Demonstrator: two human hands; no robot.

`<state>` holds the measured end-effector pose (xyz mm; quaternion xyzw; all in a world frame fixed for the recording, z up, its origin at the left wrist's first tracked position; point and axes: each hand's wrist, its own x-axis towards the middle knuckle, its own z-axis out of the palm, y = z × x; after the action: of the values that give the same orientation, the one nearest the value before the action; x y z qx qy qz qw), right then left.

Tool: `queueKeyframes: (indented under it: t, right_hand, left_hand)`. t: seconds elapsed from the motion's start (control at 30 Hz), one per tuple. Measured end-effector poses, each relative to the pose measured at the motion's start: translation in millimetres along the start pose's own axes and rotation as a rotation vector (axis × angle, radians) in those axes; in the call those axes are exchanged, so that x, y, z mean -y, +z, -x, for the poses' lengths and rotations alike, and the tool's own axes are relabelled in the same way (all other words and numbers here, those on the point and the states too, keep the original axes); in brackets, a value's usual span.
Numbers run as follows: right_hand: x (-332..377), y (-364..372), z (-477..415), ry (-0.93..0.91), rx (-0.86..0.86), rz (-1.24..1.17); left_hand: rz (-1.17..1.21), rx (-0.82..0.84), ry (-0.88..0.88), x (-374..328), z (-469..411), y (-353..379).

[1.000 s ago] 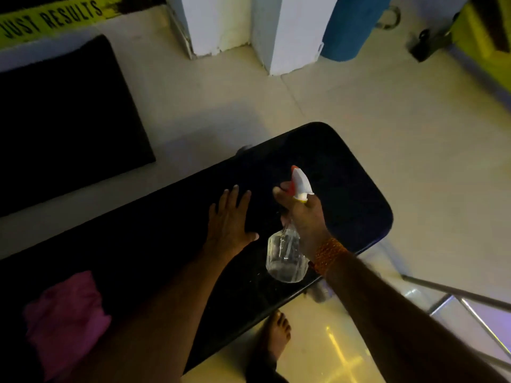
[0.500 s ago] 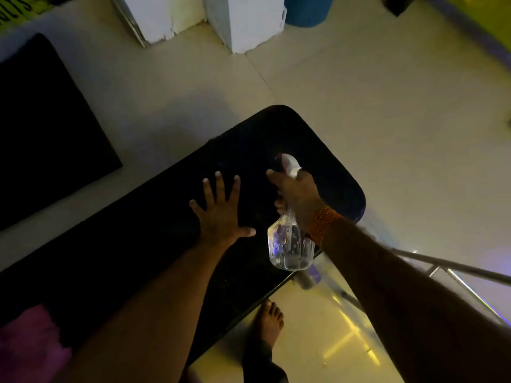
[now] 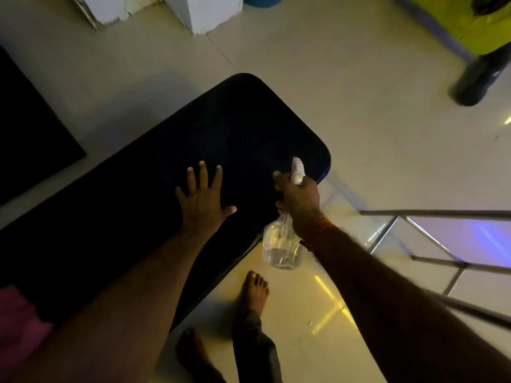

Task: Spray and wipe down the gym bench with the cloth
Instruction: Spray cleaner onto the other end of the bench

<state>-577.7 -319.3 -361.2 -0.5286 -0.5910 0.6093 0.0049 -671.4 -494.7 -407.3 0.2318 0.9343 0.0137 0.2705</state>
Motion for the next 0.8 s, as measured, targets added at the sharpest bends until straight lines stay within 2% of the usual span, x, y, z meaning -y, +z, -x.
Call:
queueKeyframes:
  t: [0.2, 0.3, 0.4, 0.57, 0.7, 0.8]
  right_hand:
    - [-33.0, -4.4, 31.9, 0.031, -0.089, 0.005]
    - [-40.3, -2.3, 46.4, 0.052, -0.032, -0.012]
    - [-45.6, 3.1, 63.3, 0.056, -0.023, 0.077]
    - [-52.1, 28.9, 101.9, -0.060, 0.162, 0.250]
    - [-53.4, 67.9, 125.0, -0.062, 0.309, 0.257]
    - [-43.5, 101.0, 135.1, -0.073, 0.316, 0.293]
  left_hand:
    - [-0.020, 0.016, 0.083, 14.7, 34.0, 16.4]
    - [-0.021, 0.022, 0.086, 25.5, 46.2, 21.2]
    - [-0.014, 0.035, 0.082, 39.5, 60.0, 23.0]
    - [0.004, 0.040, 0.044, 74.3, 90.2, 21.5]
    - [0.018, 0.033, -0.025, 109.7, 111.9, 24.3]
    - [0.046, 0.023, -0.102, 137.1, 124.4, 26.8]
